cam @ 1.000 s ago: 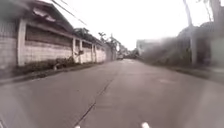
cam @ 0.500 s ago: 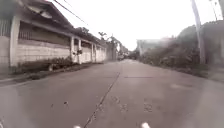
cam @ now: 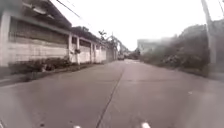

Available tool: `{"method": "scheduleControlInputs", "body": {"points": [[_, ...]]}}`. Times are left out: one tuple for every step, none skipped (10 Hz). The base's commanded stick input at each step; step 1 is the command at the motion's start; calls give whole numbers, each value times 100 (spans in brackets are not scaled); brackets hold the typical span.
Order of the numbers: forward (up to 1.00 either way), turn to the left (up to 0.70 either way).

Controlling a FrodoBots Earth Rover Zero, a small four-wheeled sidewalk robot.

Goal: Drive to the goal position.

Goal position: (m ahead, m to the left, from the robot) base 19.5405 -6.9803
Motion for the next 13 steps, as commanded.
{"method": "scheduleControlInputs", "body": {"points": [[100, 1], [100, -19], [100, -39], [100, -39], [100, -39], [100, -39], [100, -39], [100, -39], [100, -39], [100, -39], [100, -39], [100, -39], [100, -39]]}}
